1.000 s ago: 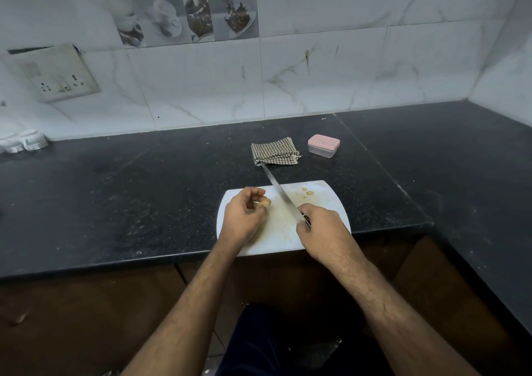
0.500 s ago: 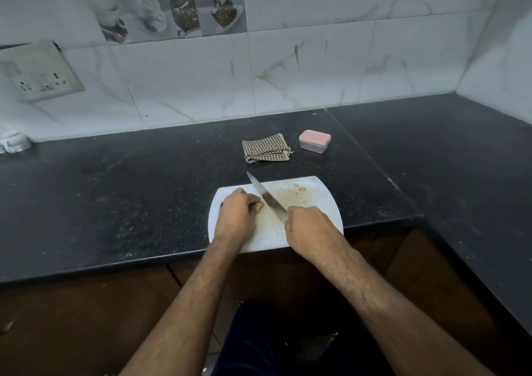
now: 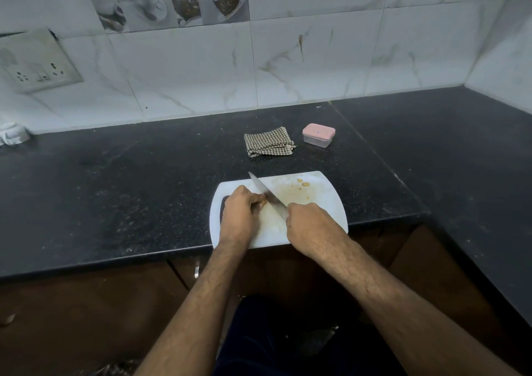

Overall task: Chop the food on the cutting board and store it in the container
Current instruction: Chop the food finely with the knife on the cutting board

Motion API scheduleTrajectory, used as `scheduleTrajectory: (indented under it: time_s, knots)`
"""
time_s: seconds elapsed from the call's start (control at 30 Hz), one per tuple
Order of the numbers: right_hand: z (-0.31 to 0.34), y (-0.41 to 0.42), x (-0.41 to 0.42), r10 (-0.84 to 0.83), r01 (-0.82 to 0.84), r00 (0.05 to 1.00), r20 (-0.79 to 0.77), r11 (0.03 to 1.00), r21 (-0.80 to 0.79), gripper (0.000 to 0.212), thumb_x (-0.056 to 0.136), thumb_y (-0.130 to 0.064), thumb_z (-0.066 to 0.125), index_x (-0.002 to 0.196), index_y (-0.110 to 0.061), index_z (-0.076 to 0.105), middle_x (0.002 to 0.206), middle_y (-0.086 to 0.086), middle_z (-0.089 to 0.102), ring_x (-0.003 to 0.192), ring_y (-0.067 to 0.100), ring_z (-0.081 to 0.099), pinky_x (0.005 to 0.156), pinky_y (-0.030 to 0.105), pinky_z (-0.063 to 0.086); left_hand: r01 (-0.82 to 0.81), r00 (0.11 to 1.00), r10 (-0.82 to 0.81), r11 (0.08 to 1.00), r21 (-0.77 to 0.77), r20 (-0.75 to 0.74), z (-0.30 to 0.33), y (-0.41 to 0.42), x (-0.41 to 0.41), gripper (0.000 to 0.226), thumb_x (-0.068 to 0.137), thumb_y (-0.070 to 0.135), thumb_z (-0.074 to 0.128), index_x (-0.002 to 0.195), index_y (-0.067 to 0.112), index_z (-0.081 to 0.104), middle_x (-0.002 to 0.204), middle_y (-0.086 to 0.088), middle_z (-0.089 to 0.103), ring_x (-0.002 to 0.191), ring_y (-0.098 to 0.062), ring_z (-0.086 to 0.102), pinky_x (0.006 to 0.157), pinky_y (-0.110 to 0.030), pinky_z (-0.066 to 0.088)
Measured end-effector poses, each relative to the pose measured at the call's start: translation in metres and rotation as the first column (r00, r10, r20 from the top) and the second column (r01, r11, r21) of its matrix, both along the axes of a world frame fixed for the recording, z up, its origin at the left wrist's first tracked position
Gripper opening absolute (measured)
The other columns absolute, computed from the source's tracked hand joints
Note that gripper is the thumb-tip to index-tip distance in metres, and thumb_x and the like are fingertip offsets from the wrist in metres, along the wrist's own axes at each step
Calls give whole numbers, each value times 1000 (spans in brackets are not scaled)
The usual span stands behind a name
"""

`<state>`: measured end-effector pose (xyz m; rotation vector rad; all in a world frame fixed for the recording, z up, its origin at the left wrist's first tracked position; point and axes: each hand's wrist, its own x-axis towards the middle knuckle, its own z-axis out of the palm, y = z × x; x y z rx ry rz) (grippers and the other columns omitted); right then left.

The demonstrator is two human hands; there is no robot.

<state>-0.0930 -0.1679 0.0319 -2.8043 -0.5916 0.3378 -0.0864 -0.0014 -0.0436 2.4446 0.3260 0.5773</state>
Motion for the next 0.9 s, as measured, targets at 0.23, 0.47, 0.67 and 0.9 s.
scheduleTrajectory:
  time_s: [0.23,0.47,0.67,0.9]
  knots:
    - [10,2,5,48,-49,999,-19,997,-60,27,99,-14,40,121,-14,54,84,0,46,82,18,50,72,35,48,-18,999,21,997,-76,31,-5,0,2,19,96,15,71,113,15,79,90,11,58,84,-5,57,87,-21,49]
    - [21,5,14,80,-88,995,-62,986,-138,31,99,-14,41,126,-15,55,88,2,50,75,15,49,65,30,41,-7,999,10,996,-84,34,-4,2,2,18,94,12,71,110,16,79,87,15,55,82,-2,55,81,-8,43]
    - [28,4,12,93,-105,992,-86,982,-154,32,100,-13,39,129,-14,54,80,0,46,66,13,46,51,26,33,-27,999,31,991,-131,29,-8,4,4,15,93,14,73,107,13,79,85,17,55,80,4,55,77,-1,40]
    - [33,8,13,88,-126,983,-159,962,-243,32,100,-5,40,131,-11,46,92,10,52,47,20,56,32,21,36,-21,999,25,991,-133,23,-5,4,5,16,92,12,74,107,13,80,90,13,59,85,-2,58,90,-17,49]
